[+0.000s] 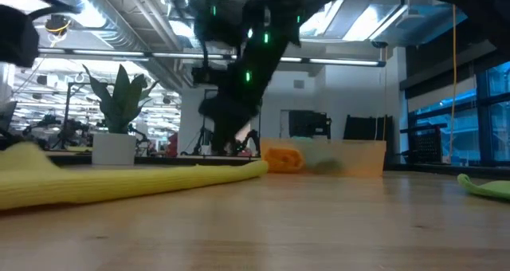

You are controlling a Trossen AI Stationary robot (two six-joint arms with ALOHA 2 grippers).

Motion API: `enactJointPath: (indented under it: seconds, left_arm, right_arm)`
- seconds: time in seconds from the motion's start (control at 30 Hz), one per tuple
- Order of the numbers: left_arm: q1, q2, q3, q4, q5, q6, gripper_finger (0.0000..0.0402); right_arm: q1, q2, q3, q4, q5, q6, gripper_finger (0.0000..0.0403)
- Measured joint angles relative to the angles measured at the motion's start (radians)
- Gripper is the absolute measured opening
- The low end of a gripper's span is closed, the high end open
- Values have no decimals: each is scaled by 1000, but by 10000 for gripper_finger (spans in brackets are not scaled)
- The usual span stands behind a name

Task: Roll microfiber towels into tight, uniform cylinder then place into a basket
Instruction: Roll the yellow microfiber towel

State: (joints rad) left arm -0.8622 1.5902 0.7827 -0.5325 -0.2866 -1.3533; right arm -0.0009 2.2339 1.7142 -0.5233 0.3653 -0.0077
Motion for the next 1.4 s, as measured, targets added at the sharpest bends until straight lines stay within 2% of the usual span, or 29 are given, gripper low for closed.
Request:
enactJointPath:
  seconds: [0.13,0.27,0.37,0.53,0.73,0.87,1.0,1.2,1.4]
  left_arm:
    - [-8,-49,3,-16,-25,16,69]
    - [-29,-83,4,-18,-26,77,69]
    - [-47,-110,4,-32,-29,138,69]
    - [-75,-144,4,-44,-44,228,69]
    - [-111,-148,6,-43,-35,231,69]
    - [-128,-148,6,-43,-33,231,69]
    - [-140,-148,6,-43,-12,232,69]
    - [-142,-149,7,-43,-10,232,69]
    - [-142,-149,7,-43,-10,232,69]
  right_arm:
    - [74,-3,71,-34,-7,-18,143]
    - [164,-3,119,-26,-102,-80,143]
    - [236,-3,145,-22,-109,-113,143]
    - [339,-2,146,50,-137,-174,143]
    - [433,50,147,230,-161,-248,143]
    - [464,103,146,364,-160,-342,143]
    - [467,125,146,386,-154,-363,143]
    - [468,123,146,391,-150,-206,143]
    - [468,123,146,363,-194,-211,143]
